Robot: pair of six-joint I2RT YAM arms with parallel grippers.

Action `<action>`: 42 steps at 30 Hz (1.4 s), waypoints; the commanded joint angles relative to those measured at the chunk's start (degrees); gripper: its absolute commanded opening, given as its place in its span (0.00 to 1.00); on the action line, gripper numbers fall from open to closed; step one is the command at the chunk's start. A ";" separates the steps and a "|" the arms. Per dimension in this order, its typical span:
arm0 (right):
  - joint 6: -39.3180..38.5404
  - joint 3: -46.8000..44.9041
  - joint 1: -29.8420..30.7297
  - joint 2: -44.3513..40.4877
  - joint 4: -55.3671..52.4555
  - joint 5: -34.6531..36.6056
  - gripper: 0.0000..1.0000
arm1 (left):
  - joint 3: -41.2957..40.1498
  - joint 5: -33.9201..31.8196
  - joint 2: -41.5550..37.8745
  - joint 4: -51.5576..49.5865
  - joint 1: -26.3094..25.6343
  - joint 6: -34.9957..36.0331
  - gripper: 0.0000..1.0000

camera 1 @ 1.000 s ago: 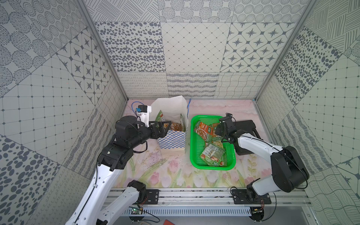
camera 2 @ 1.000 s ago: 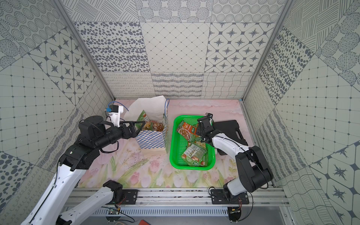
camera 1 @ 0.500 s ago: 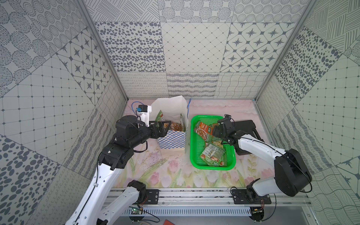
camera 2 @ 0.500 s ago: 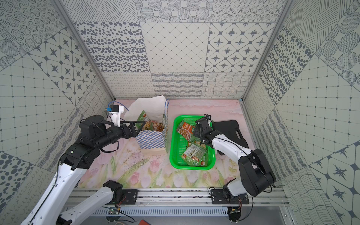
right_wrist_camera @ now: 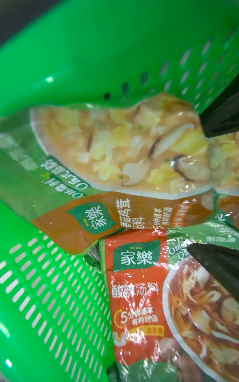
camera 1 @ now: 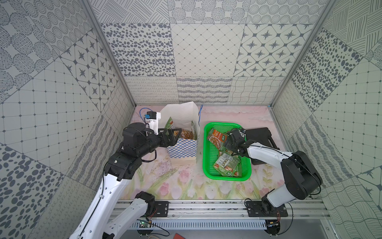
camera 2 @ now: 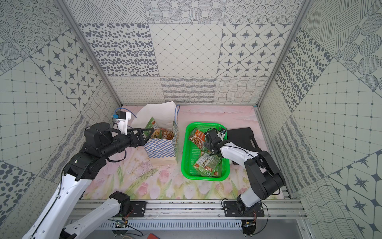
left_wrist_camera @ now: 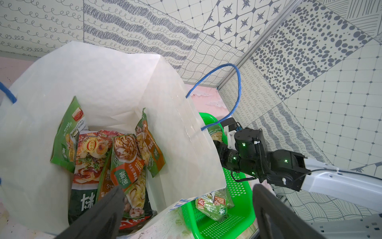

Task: Place the condiment packets inside the bag
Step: Pick up the condiment packet from the storage box.

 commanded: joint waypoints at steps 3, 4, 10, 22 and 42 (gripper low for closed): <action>5.25 0.18 -0.66 1.80 4.85 3.57 0.76 | 0.18 0.90 -0.36 2.62 0.17 0.94 0.99; 5.32 -0.16 -0.63 1.77 6.01 4.33 0.73 | 0.21 0.94 -0.45 2.66 0.23 0.92 0.99; 2.98 -2.55 -1.50 1.23 13.81 5.19 0.54 | 0.12 0.69 -0.86 2.67 0.23 0.98 0.99; -8.34 -7.43 -3.05 -8.88 23.23 0.33 0.11 | 0.03 0.70 -1.09 2.70 0.17 1.09 0.99; -21.85 1.76 4.06 -33.07 15.72 -10.89 0.00 | -1.29 -0.28 -3.61 4.39 0.19 1.03 0.99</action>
